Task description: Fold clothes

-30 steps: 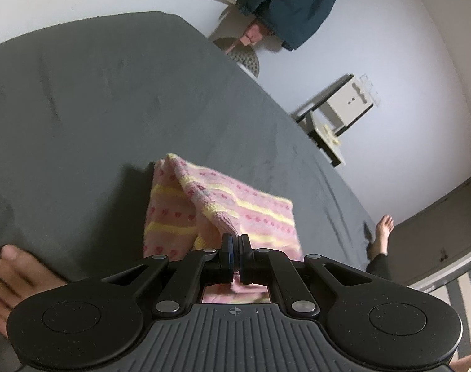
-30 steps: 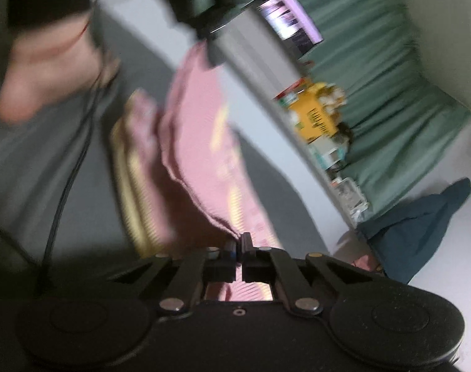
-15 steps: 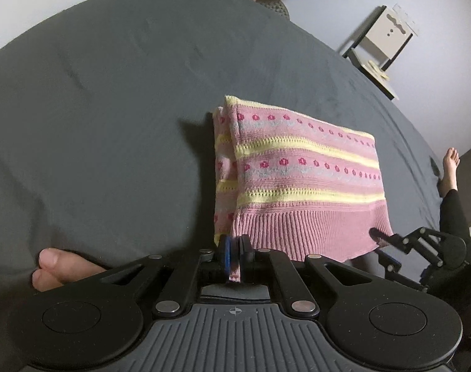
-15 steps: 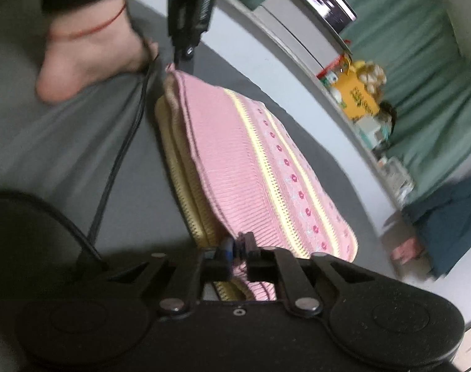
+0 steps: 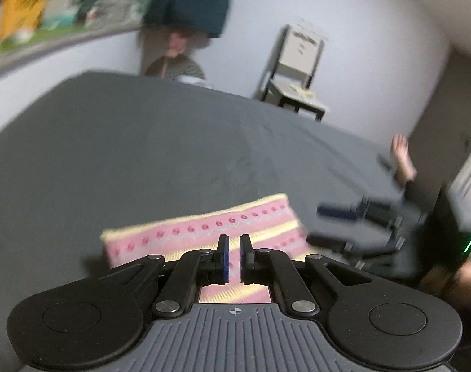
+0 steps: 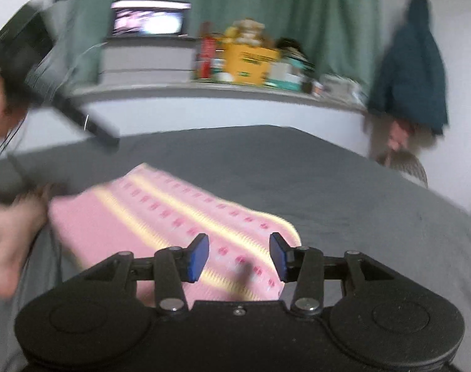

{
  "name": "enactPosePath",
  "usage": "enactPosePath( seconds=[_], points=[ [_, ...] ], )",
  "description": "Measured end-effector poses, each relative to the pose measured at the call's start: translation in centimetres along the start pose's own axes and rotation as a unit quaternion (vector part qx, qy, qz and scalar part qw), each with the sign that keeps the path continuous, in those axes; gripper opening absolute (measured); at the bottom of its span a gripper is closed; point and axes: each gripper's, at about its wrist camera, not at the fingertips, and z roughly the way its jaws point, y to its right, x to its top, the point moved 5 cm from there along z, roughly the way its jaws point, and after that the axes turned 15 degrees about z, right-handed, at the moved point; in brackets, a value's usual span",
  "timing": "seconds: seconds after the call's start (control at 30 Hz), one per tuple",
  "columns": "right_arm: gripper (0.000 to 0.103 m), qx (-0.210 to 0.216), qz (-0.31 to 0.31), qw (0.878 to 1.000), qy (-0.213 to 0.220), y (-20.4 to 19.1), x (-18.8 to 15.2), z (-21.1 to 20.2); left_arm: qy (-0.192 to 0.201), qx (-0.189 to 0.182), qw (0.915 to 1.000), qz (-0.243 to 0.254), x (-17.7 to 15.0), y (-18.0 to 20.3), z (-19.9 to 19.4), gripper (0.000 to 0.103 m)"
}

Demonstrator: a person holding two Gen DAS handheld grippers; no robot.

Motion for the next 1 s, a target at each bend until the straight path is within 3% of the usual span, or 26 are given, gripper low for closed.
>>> enactPosePath(
  seconds=[0.07, 0.13, 0.23, 0.33, 0.43, 0.53, 0.7, 0.83, 1.0],
  points=[
    [0.052, 0.002, 0.020, 1.000, 0.000, 0.4, 0.0, 1.3, -0.008, 0.015, 0.9989, 0.044, -0.2, 0.7, 2.5, 0.004],
    [0.052, 0.004, 0.041, 0.999, 0.000, 0.8, 0.0, 2.7, -0.015, 0.020, 0.9986, 0.047, -1.0, 0.4, 3.9, 0.004],
    [0.053, 0.009, 0.044, 0.999, -0.023, 0.8, -1.0, 4.5, -0.019, 0.031, 0.9990, 0.027, -1.9, -0.3, 5.1, 0.004],
    [0.054, 0.010, 0.063, 0.997, -0.044, 1.6, -2.4, 5.8, -0.021, 0.014, 0.9995, -0.020, -2.4, -1.5, 5.8, 0.003],
    [0.054, 0.015, 0.062, 0.997, -0.040, 1.8, -2.8, 5.6, -0.031, 0.013, 0.9993, -0.018, -2.6, -1.4, 6.1, 0.003],
    [0.055, 0.011, 0.046, 0.998, -0.041, 1.4, -2.3, 4.6, -0.047, 0.028, 0.9983, 0.019, -1.8, -0.2, 5.8, 0.004],
    [0.058, 0.010, 0.031, 0.999, -0.029, 1.4, -2.3, 1.6, -0.063, 0.019, 0.9967, 0.046, -1.7, 0.1, 3.6, 0.004],
    [0.060, 0.002, 0.029, 0.998, -0.060, 1.4, -3.6, 2.7, -0.073, 0.013, 0.9968, 0.030, -2.4, -0.5, 4.1, 0.006],
    [0.061, -0.001, 0.031, 0.998, -0.054, 1.5, -3.8, 2.5, -0.082, 0.007, 0.9965, 0.018, -2.2, -0.9, 4.2, 0.006]
  ],
)
